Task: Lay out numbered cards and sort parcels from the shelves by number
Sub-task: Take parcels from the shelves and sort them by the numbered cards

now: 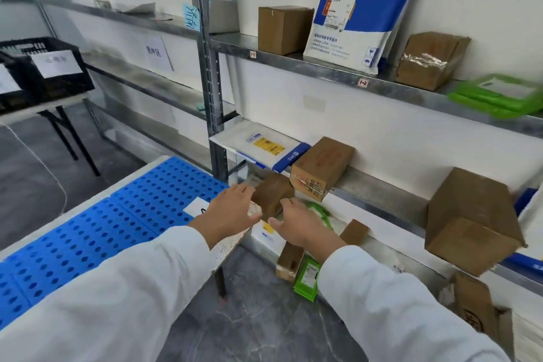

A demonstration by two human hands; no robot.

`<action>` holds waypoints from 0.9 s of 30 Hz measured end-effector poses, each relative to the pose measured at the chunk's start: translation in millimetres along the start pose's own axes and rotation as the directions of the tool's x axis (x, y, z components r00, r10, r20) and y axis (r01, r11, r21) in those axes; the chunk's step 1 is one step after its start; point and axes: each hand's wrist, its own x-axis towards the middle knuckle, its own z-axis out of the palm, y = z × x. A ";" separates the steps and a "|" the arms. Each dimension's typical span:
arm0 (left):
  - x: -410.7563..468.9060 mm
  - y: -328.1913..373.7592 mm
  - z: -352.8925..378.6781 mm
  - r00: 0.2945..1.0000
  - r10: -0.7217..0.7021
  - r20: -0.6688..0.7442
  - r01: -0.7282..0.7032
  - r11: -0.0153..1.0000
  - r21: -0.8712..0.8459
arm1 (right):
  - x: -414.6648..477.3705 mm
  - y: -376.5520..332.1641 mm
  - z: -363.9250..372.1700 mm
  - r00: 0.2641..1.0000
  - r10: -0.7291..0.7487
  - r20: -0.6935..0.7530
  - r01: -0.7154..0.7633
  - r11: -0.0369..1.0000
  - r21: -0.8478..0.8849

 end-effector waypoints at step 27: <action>230.4 -131.0 40.7 0.936 -0.301 0.182 0.298 0.954 0.040 | 298.7 22.7 40.3 0.963 -0.037 0.268 0.033 0.999 0.020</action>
